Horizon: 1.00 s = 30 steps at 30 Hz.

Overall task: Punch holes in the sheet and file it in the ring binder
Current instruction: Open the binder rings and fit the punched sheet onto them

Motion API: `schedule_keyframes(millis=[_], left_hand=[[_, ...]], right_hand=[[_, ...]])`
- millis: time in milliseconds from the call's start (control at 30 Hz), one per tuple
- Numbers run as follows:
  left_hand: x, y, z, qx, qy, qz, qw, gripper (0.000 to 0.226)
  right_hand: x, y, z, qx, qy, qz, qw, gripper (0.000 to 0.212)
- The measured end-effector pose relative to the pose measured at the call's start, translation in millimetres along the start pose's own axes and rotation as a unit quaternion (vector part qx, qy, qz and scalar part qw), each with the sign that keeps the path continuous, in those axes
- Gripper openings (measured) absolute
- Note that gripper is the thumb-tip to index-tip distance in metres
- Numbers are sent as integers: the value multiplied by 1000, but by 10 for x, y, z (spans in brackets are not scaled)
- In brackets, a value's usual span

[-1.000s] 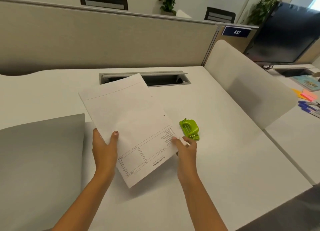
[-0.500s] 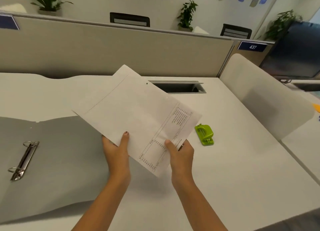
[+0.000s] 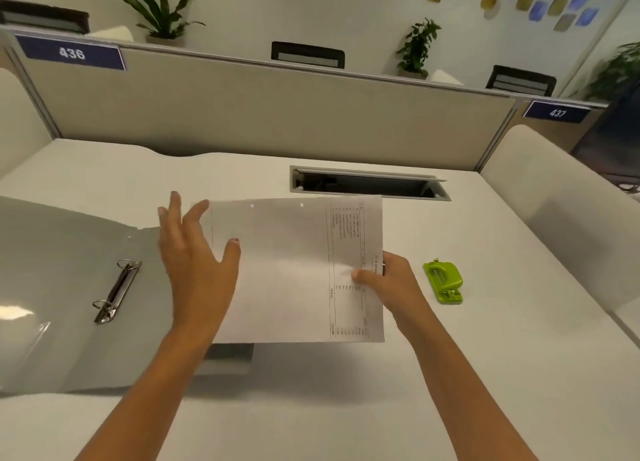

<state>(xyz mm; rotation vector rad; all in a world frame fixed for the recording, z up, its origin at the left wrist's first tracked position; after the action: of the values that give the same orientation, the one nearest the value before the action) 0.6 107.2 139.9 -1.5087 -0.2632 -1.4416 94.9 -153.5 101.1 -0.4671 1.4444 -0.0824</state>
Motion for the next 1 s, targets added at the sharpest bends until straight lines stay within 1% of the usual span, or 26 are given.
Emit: schedule_keyframes(millis=[33, 100, 200, 267, 333, 400, 467, 533, 567, 633, 700, 767, 833, 900, 933, 967, 1000], left_hand=[[47, 15, 50, -37, 31, 4, 999, 48], [151, 34, 163, -83, 99, 31, 991, 38], [202, 99, 365, -173, 128, 105, 971, 40], [181, 144, 480, -242, 116, 173, 948, 44], [185, 149, 546, -306, 82, 208, 926, 38], [194, 167, 581, -364, 60, 216, 904, 25], [176, 165, 587, -426, 33, 207, 880, 20], [157, 129, 592, -456, 20, 189, 869, 17], [149, 105, 602, -454, 15, 177, 873, 16], [141, 55, 618, -432, 1, 137, 891, 16], [125, 14, 632, -402, -10, 107, 909, 15], [95, -40, 641, -373, -19, 87, 924, 13], [54, -113, 638, -344, -42, 41, 937, 11], [13, -193, 622, -304, -74, -34, 949, 8], [-18, -221, 604, -282, -91, -75, 952, 7], [-52, -234, 577, -259, -109, -113, 953, 6], [-100, -233, 544, -238, -127, -147, 952, 6]], right_hand=[[-22, 41, 27, -24, 1, -12, 1000, 28], [-65, 125, 74, -68, 7, -35, 997, 27], [-147, 240, 121, -123, 0, -48, 991, 27], [-209, 295, 133, -153, -13, -55, 987, 25], [-252, 324, 144, -171, -19, -58, 983, 24], [-276, 335, 149, -183, -20, -62, 981, 24], [-288, 332, 150, -194, -24, -60, 979, 24], [-286, 317, 164, -195, -29, -52, 979, 24], [-288, 308, 174, -191, -31, -45, 980, 23], [-298, 279, 202, -177, -37, -34, 983, 24], [-313, 224, 230, -162, -44, -14, 986, 35], [-295, 155, 254, -157, -48, 34, 986, 44], [-216, 108, 261, -148, -36, 155, 976, 42], [-139, 128, 227, -126, -7, 310, 942, 41], [-100, 169, 199, -115, 5, 362, 925, 42], [-68, 228, 160, -109, 13, 387, 915, 43], [-43, 299, 115, -111, 14, 390, 914, 44]])
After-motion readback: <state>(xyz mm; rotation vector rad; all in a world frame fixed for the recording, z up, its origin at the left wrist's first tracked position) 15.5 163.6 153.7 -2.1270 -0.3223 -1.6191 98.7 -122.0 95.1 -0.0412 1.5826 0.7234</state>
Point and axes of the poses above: each hand's wrist, its own z-axis towards the middle knuckle, its own y-axis out of the palm, x = y × z, the point moved 6 cm from there along z, towards the middle knuckle, and after that the axes turned 14 degrees about -y, right-handed, at the moved point
